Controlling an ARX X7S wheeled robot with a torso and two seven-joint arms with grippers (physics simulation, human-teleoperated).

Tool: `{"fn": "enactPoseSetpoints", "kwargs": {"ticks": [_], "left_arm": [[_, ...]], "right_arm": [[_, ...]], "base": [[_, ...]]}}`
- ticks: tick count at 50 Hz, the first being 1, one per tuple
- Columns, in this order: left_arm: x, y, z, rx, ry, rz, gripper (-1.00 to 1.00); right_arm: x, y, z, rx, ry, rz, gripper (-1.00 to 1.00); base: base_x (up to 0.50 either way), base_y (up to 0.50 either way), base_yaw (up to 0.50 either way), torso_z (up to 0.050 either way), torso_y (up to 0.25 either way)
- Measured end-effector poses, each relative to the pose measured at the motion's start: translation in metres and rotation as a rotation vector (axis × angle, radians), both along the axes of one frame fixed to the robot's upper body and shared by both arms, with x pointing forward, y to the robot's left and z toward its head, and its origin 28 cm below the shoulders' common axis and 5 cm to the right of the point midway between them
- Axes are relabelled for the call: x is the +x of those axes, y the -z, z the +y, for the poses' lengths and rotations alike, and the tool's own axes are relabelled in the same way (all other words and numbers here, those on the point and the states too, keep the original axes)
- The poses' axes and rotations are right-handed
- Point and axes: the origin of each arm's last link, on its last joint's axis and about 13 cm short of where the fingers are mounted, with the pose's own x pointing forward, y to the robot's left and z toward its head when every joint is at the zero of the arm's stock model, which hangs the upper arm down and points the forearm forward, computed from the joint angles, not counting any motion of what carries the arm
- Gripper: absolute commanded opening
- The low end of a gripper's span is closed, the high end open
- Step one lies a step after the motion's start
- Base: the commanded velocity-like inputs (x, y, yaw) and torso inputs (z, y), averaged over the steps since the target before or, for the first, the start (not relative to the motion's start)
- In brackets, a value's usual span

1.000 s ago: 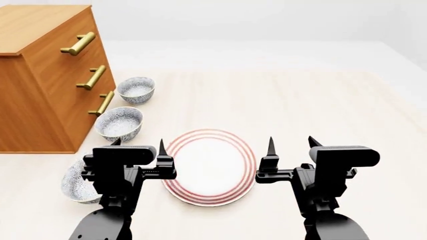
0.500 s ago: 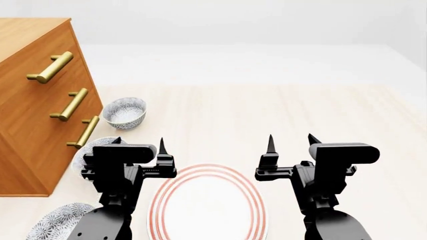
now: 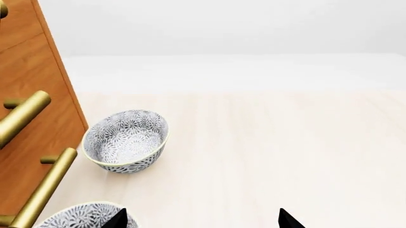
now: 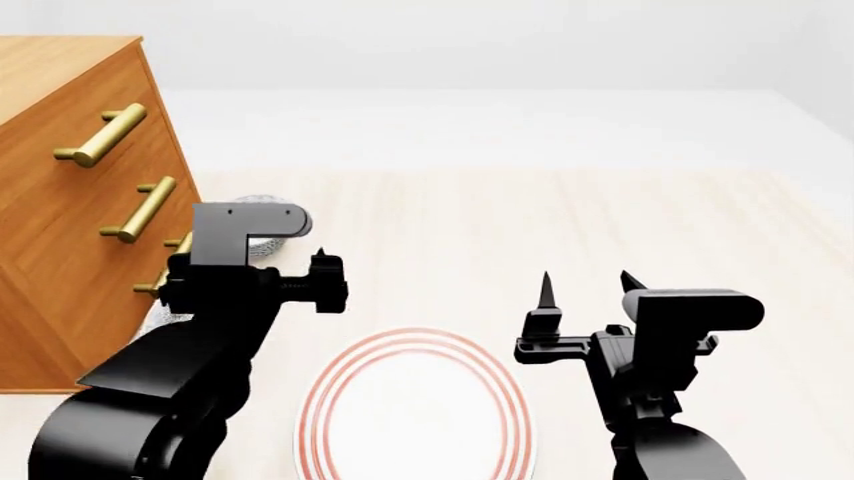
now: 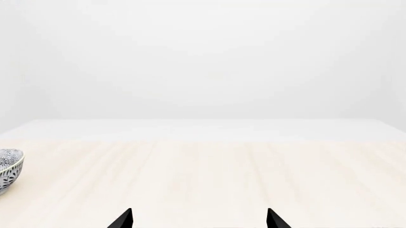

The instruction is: Put the bowl in the middle on the plate.

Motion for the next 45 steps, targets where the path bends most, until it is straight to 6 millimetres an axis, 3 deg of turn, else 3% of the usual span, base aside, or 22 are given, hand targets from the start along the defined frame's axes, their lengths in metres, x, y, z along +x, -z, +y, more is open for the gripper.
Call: {"fn": "enactPoseSetpoints", "kwargs": {"ticks": [8,16,30,45], "left_arm": [[0.022,-0.018,0.004,0.044,0.002,0.141,1.0],[0.038,-0.023,0.009,0.088,-0.005,0.262,1.0],[0.053,-0.015,0.015,0.131,-0.024,0.415,1.0],[0.062,0.007,0.019,0.169,-0.063,0.52,1.0]], "right_arm": [[0.0,0.0,0.0,0.003,0.001,0.0,1.0],[0.0,0.0,0.0,0.007,0.001,-0.004,1.0],[0.0,0.0,0.0,0.01,0.001,-0.004,1.0],[0.001,0.004,-0.001,0.017,0.006,0.004,1.0]], "base": [[0.0,0.0,0.0,0.0,0.0],[0.0,0.0,0.0,0.0,0.0],[0.0,0.0,0.0,0.0,0.0],[0.0,0.0,0.0,0.0,0.0]]}}
